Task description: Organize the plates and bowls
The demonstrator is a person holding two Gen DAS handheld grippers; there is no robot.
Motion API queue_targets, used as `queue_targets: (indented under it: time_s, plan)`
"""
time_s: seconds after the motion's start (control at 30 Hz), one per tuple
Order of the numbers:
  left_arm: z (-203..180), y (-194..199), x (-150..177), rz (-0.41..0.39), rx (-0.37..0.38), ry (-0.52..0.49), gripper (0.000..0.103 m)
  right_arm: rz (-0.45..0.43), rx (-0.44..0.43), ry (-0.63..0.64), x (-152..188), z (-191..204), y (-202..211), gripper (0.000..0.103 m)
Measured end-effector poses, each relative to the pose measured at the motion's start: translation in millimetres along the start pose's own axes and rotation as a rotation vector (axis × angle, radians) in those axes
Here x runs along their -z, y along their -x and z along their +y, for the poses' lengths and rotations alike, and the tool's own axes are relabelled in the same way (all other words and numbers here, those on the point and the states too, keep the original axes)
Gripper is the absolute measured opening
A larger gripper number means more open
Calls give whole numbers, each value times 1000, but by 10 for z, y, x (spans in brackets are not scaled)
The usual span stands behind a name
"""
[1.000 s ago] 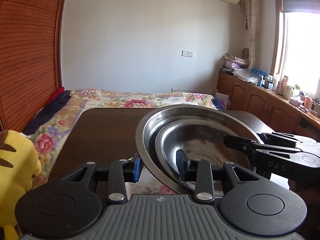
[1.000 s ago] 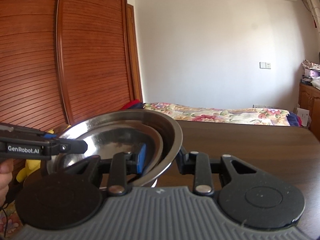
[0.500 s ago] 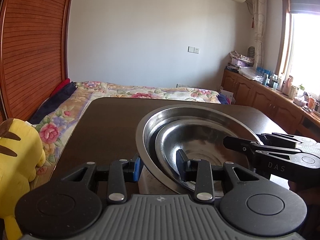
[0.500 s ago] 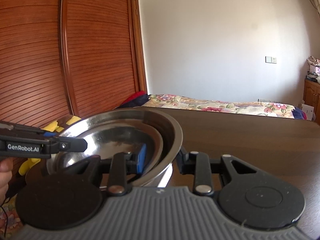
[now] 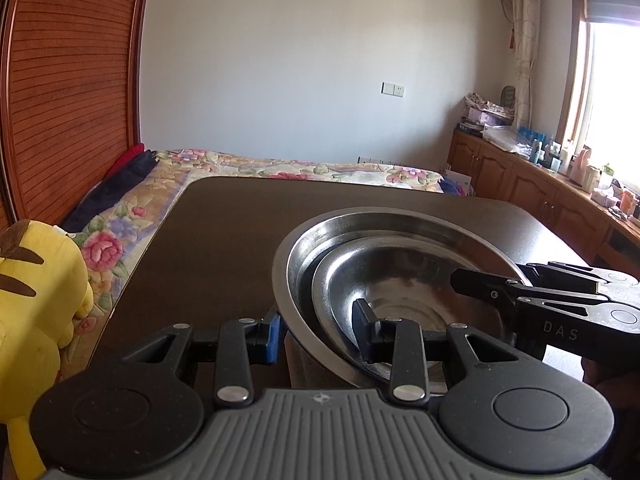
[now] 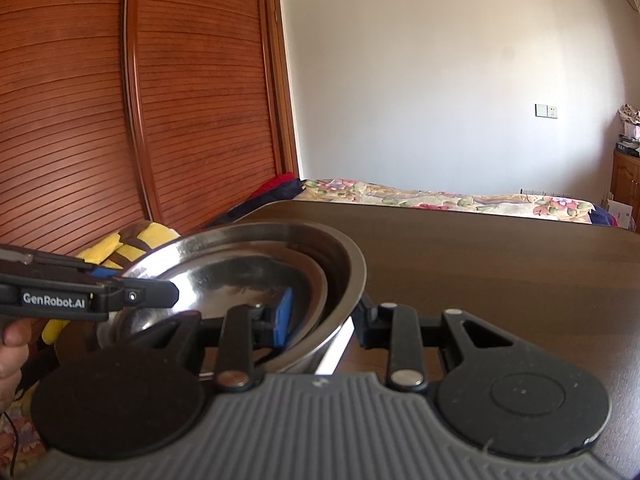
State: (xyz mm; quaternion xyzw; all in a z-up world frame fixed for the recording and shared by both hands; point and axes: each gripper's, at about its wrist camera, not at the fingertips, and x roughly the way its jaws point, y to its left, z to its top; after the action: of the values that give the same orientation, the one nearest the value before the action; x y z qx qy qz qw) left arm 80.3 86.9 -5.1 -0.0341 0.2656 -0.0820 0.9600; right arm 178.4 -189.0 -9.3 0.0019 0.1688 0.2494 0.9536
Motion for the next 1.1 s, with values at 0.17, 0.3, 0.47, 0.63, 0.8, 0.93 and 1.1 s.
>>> queue_targets:
  time_s: [0.17, 0.3, 0.47, 0.63, 0.8, 0.93, 1.1]
  plan:
    - [-6, -8, 27, -2, -2, -6, 37, 6, -4, -4, 16, 1, -17, 34]
    - [-20, -3, 42, -6, -6, -13, 37, 4, -9, -9, 18, -1, -28, 35]
    - [-35, 31, 50, -26, -7, -12, 55, -27, -20, -20, 6, 28, 6, 65]
    - [-72, 111, 14, -62, -30, -27, 73, -43, 5, -17, -20, -15, 98, 65]
    - [-148, 191, -34, -92, -54, -51, 88, -71, 49, -13, -53, -98, 216, 68]
    - [-212, 261, -81, -113, -55, -63, 95, -95, 84, -11, -85, -146, 314, 70]
    - [-353, 354, -136, -141, -55, -83, 102, -116, 122, -13, -115, -211, 444, 81]
